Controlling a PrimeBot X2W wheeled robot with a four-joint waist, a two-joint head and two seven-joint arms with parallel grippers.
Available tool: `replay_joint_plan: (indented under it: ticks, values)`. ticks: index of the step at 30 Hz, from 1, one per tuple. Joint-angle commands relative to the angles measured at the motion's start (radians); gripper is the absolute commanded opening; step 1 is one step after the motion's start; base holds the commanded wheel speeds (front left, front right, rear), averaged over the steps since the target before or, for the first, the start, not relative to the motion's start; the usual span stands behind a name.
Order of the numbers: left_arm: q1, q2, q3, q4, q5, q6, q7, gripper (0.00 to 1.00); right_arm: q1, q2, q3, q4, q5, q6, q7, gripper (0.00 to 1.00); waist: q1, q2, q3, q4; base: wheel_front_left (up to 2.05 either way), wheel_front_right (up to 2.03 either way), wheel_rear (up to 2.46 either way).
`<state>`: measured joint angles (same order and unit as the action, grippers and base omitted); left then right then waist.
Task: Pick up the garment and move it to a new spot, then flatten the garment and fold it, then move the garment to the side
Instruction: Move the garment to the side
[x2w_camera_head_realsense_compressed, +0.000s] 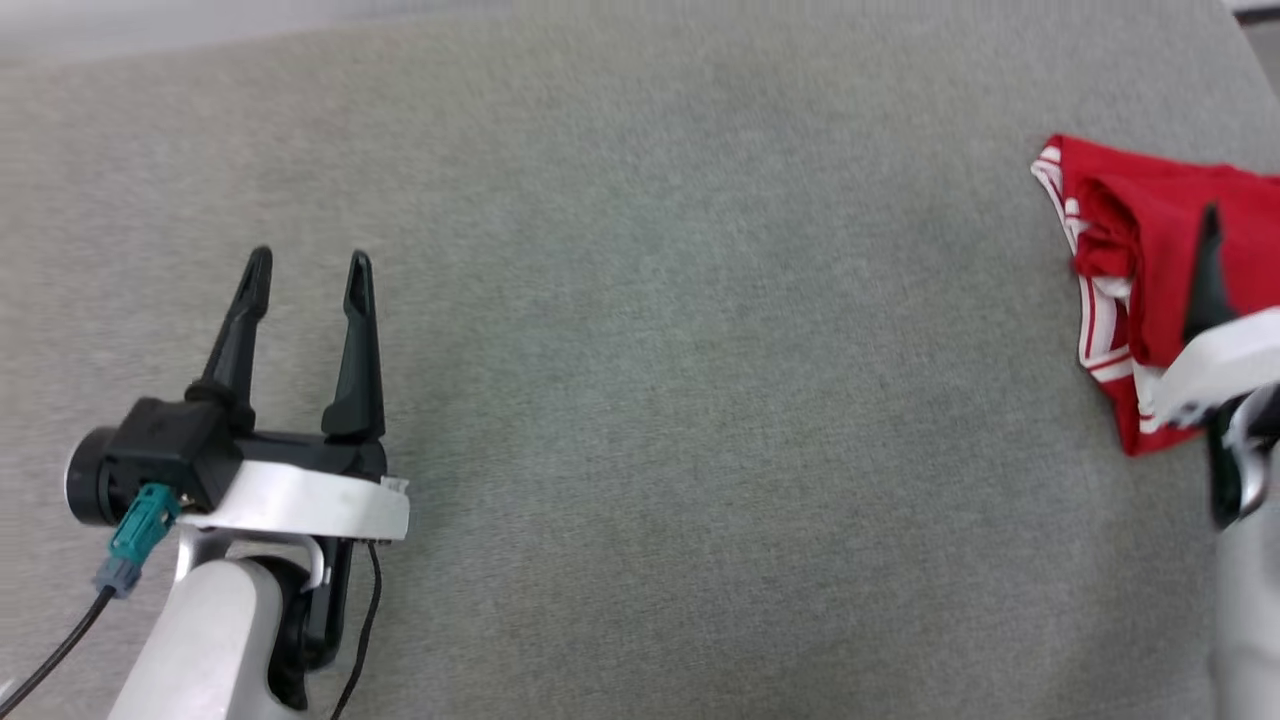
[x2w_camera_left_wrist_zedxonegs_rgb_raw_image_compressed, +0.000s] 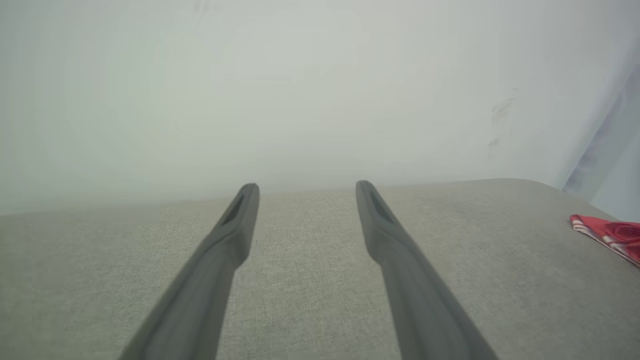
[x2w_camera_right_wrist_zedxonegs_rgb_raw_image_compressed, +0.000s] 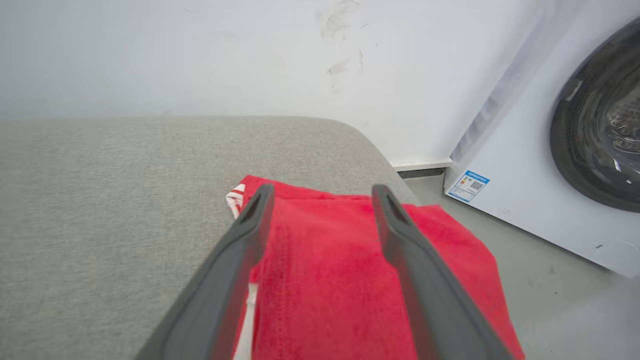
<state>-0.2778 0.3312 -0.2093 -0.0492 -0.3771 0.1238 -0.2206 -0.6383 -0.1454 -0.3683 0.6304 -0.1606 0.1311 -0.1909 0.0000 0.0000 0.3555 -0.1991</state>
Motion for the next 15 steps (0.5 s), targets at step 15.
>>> replay_joint_plan:
  ticks: [15]
  values:
    - [0.138,-0.012,0.048,0.126,-0.033,0.001,-0.039,1.00,0.372,0.093,0.274,-0.381,0.179,-0.001,0.057,1.00,0.0000,0.0000,-0.201,0.112,0.00,0.00,0.00]
